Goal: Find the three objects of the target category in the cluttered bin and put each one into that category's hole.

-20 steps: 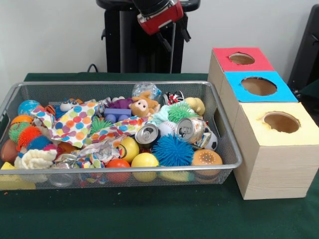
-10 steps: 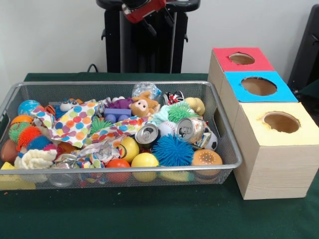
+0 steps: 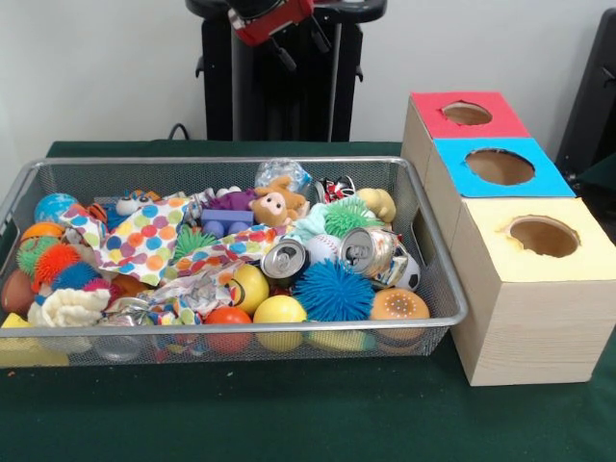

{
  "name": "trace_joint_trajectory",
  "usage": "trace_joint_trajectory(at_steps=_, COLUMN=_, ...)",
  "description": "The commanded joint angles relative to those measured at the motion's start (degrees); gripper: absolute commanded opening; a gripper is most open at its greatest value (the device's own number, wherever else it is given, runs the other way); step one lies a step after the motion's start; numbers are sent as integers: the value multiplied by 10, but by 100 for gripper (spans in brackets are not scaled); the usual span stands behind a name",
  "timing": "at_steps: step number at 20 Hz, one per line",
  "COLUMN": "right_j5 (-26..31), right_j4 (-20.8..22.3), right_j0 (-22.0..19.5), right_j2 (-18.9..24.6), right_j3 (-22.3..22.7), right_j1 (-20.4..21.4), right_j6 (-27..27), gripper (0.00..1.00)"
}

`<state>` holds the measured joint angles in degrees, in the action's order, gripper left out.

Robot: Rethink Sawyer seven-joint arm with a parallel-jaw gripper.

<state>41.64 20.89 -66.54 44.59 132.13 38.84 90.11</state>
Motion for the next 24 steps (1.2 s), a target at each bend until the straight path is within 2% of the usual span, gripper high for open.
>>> trace_joint_trajectory(at_steps=1, right_j5=50, right_j4=-12, right_j0=8, right_j2=-19, right_j3=-92, right_j1=-13, right_j6=-5, gripper=100)
trace_joint_trajectory(at_steps=9, right_j5=46, right_j4=-9, right_j0=17, right_j2=-33, right_j3=-109, right_j1=-25, right_j6=2, gripper=100)
trace_joint_trajectory(at_steps=16, right_j5=36, right_j4=7, right_j0=44, right_j2=-74, right_j3=-135, right_j1=-40, right_j6=21, gripper=100)
trace_joint_trajectory(at_steps=24, right_j5=0, right_j4=22, right_j0=71, right_j2=-111, right_j3=-143, right_j1=-42, right_j6=39, gripper=100)
